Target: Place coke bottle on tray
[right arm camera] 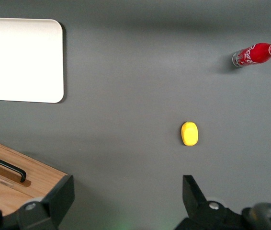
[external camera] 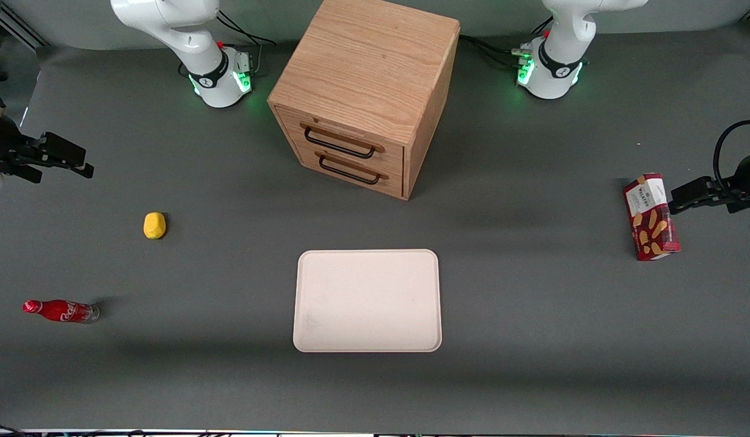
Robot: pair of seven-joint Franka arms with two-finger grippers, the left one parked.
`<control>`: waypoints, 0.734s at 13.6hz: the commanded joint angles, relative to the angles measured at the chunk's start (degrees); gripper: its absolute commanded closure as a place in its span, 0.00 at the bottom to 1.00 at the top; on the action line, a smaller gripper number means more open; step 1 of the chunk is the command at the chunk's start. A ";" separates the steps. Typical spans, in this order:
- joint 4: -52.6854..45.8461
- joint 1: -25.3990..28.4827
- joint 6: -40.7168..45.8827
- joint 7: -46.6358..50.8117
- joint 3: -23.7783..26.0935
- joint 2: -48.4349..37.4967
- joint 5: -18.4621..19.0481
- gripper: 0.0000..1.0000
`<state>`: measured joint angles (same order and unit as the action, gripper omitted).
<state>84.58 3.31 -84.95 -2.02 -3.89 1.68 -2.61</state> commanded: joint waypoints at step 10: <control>-0.38 0.29 0.05 -1.06 -0.76 0.17 1.21 0.00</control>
<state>84.61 3.31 -84.96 -2.27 -3.94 1.70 -2.61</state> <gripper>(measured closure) 0.000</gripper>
